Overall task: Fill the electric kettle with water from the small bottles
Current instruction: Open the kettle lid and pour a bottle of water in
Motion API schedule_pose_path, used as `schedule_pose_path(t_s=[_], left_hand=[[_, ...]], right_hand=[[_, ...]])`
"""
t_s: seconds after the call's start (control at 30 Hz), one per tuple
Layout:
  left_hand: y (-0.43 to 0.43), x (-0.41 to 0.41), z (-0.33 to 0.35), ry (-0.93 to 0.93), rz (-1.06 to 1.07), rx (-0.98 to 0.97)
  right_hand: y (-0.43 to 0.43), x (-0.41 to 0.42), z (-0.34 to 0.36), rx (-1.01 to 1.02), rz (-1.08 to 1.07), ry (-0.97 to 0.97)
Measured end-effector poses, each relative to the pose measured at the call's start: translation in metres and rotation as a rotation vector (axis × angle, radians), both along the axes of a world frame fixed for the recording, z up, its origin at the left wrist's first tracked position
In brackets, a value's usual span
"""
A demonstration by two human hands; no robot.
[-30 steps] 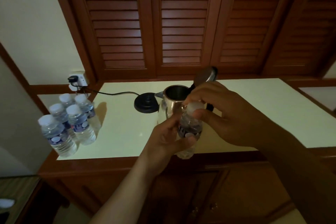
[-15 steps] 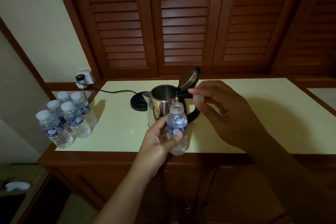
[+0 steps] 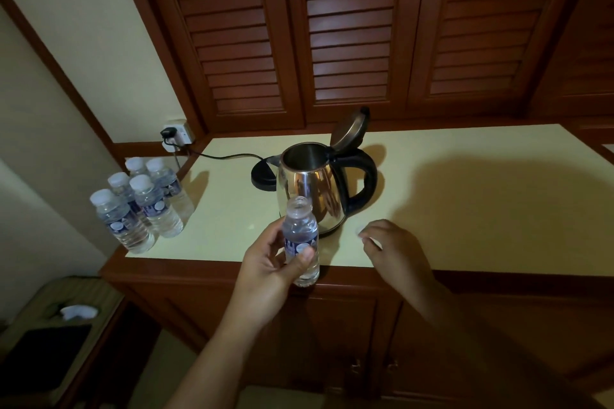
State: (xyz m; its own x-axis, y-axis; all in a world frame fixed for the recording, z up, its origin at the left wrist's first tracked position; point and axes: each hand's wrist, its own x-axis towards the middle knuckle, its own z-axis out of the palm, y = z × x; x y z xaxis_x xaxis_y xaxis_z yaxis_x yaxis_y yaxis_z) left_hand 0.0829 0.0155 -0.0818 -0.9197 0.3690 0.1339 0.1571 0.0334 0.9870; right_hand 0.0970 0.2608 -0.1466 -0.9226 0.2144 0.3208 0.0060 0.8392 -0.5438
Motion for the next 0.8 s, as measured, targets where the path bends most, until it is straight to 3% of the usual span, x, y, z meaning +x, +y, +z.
schedule_pose_path(t_s=[0.17,0.3,0.47,0.8], left_hand=[[0.003,-0.006,-0.004,0.029,0.033,-0.04],[0.005,-0.012,-0.005,0.066,0.096,-0.03],[0.01,-0.023,0.006,0.101,0.15,-0.02],[0.002,-0.067,0.044,0.227,0.319,-0.199]], right_hand=[[0.005,0.002,-0.005,0.005,0.006,0.069],[0.0,-0.001,-0.006,0.204,-0.137,-0.095],[0.001,-0.011,-0.009,0.24,-0.207,-0.354],[0.001,-0.016,-0.005,0.283,-0.198,-0.418]])
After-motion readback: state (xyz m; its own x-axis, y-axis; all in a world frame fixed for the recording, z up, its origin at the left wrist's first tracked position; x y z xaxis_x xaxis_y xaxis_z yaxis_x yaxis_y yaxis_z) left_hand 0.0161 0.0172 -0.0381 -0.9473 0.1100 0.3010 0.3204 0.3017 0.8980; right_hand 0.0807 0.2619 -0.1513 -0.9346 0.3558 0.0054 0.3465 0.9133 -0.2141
